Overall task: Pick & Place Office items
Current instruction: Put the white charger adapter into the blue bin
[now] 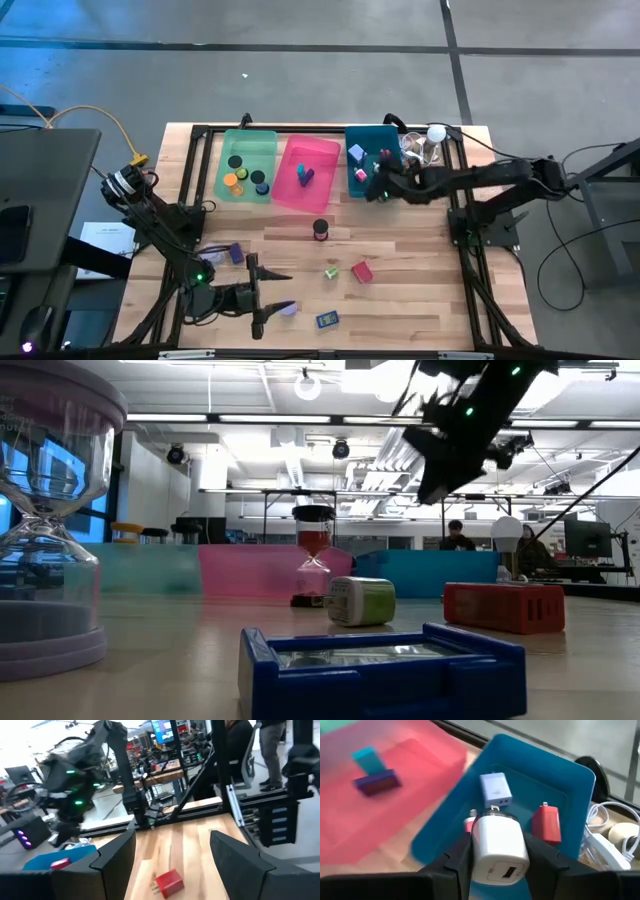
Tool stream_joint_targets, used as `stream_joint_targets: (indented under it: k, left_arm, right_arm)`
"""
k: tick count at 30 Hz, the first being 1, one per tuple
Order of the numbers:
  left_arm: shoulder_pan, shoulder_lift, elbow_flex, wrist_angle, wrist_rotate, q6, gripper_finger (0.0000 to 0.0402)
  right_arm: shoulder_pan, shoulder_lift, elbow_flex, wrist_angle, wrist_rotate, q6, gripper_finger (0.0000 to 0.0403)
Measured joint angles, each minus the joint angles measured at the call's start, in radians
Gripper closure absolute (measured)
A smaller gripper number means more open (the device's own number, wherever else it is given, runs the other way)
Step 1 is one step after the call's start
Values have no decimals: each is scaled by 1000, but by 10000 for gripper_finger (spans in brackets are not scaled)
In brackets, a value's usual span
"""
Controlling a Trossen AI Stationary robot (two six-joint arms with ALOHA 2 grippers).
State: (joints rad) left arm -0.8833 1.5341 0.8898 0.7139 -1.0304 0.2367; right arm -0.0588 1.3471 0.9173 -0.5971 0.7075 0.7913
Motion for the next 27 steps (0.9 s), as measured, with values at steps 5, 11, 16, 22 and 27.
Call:
stream_joint_targets:
  k: [5, 11, 16, 22, 27]
  left_arm:
    - [-14, 0, 0, -10, -32, -36, 152]
    - [-30, 0, 0, -22, -88, -58, 152]
    - [-33, 0, 0, -47, -94, -84, 152]
    - [-33, 0, 0, -58, -94, -100, 152]
    - [-33, 0, 0, -60, -94, -129, 152]
  right_arm:
    - [-143, 64, 0, 68, -112, -78, 276]
    - [-259, 153, 0, 180, -242, -137, 276]
    - [-317, 204, 0, 208, -280, -141, 275]
    - [-359, 244, 0, 225, -298, -144, 274]
    - [-358, 272, 0, 246, -290, -170, 241]
